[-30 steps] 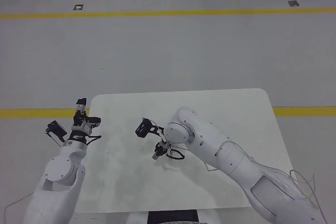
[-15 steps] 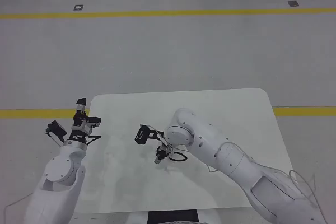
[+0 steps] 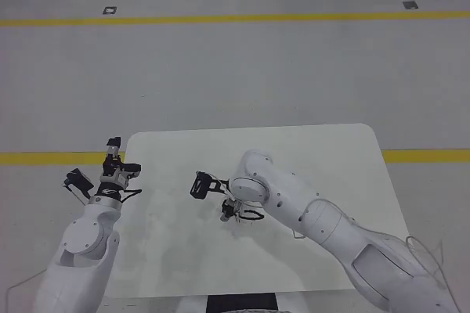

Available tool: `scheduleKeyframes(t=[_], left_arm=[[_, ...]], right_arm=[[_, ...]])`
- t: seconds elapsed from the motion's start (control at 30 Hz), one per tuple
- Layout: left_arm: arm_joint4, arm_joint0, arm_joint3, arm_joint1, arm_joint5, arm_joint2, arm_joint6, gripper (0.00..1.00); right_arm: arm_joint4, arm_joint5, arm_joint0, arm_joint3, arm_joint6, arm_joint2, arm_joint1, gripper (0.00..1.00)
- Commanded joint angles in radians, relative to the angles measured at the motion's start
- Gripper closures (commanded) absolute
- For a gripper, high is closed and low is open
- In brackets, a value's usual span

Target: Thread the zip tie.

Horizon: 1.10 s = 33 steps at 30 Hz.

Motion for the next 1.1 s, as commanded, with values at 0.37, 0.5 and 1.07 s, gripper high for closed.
scheduleKeyframes(t=[0.37,0.5,1.07], left_arm=[[0.000,0.000,0.000,0.000,0.000,0.000,0.000,0.00],[0.000,0.000,0.000,0.000,0.000,0.000,0.000,0.00],[0.000,0.000,0.000,0.000,0.000,0.000,0.000,0.00]], right_arm=[[-0.040,0.000,0.022,-0.023,0.000,-0.085,0.025,0.77],[-0.054,0.000,0.025,-0.031,0.000,-0.113,0.028,0.76],[-0.090,0.000,0.040,0.036,-0.102,-0.190,0.031,0.84]])
